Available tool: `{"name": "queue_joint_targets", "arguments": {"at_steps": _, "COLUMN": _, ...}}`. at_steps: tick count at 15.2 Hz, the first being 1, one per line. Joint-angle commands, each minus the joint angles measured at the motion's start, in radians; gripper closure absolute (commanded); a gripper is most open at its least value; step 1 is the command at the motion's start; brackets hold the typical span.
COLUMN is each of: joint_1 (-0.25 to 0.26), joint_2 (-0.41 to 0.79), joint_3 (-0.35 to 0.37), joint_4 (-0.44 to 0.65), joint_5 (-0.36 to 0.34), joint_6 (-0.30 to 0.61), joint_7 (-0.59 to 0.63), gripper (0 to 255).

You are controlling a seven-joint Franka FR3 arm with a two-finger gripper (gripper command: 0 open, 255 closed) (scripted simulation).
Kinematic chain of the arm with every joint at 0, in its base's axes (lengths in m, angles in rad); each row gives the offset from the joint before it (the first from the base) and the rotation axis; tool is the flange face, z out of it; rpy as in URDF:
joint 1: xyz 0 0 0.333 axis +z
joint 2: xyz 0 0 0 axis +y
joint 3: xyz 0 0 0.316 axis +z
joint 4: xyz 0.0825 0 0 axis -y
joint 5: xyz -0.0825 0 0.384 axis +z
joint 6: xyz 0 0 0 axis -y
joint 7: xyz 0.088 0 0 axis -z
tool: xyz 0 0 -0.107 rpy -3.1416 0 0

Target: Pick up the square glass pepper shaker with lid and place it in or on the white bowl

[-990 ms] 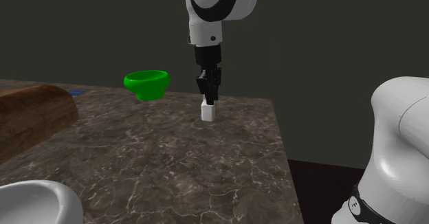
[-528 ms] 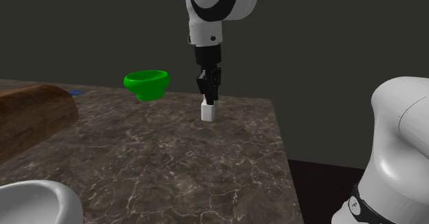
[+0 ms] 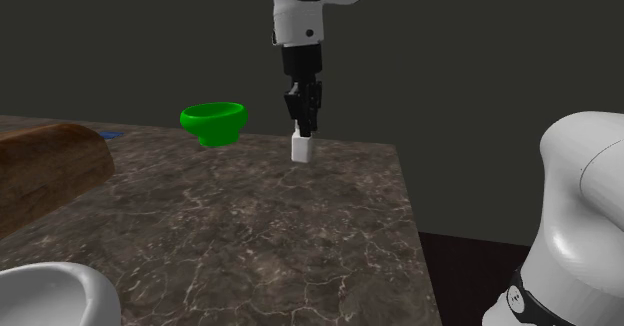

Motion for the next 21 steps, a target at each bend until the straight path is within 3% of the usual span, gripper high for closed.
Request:
{"name": "queue_joint_targets", "arguments": {"at_steps": 1, "joint_1": 0.000, "joint_2": -0.007, "joint_3": 0.002, "joint_4": 0.021, "joint_5": -0.001, "joint_6": -0.028, "joint_7": 0.000, "gripper": 255}}
{"name": "queue_joint_targets", "arguments": {"at_steps": 21, "joint_1": 0.006, "joint_2": -0.029, "joint_3": 0.016, "joint_4": 0.270, "joint_5": 0.003, "joint_6": -0.298, "joint_7": -0.002, "gripper": 255}}
